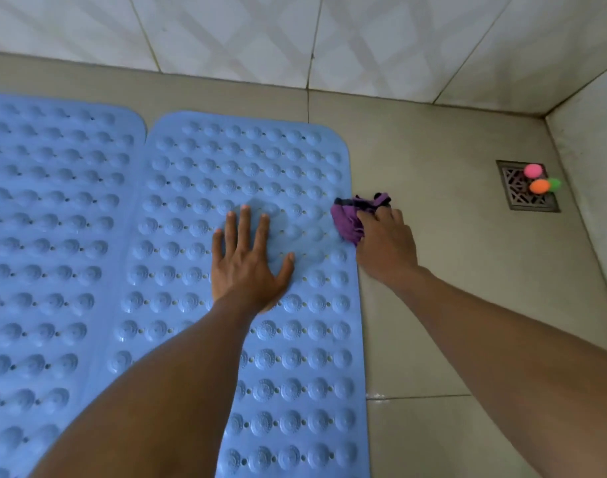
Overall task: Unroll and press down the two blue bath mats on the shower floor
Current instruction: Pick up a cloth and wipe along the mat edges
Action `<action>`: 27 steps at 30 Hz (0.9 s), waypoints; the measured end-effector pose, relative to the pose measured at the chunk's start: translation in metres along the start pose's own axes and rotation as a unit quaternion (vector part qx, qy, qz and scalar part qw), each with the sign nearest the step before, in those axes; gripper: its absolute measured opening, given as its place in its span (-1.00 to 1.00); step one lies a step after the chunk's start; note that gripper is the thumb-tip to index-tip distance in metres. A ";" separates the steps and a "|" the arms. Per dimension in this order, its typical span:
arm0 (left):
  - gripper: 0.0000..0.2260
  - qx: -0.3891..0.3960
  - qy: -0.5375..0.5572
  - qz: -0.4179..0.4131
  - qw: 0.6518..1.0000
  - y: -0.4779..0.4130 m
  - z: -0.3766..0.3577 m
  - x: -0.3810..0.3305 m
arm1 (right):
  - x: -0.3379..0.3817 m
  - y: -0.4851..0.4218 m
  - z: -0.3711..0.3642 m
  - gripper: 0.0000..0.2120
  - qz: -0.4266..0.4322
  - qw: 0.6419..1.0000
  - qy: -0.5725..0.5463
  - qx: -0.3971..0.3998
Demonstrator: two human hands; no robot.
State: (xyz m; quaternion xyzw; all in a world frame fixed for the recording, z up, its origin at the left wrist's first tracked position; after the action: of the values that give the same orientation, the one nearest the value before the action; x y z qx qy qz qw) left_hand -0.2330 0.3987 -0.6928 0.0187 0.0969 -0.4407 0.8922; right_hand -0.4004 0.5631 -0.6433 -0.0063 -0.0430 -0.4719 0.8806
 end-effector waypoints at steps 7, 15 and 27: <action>-0.25 -0.005 -0.030 0.005 1.000 0.010 -0.003 0.000 | -0.011 0.050 -0.010 -0.57 0.054 0.997 -0.004 -0.051; -0.30 0.005 -0.013 0.045 0.999 0.132 0.001 -0.024 | -0.016 0.120 -0.009 -0.70 0.072 0.996 -0.020 -0.044; -0.27 0.052 -0.001 0.116 0.992 0.296 0.013 -0.050 | -0.032 0.245 0.009 -0.60 0.183 0.977 -0.047 0.095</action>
State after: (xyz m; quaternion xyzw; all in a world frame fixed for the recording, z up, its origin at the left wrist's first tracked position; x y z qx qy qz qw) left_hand -0.0264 0.6171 -0.6856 0.0760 0.0701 -0.3384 0.9353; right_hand -0.2147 0.7261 -0.6296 0.0470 -0.1270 -0.2961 0.9455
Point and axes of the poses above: each hand's wrist, its own y-axis away from the middle knuckle, its own z-axis out of the back of the hand, x = y × z, the point moved 2 cm from there along -y, towards the middle knuckle, and after that the axes turned 11 degrees about -x, right-handed, at the moved point
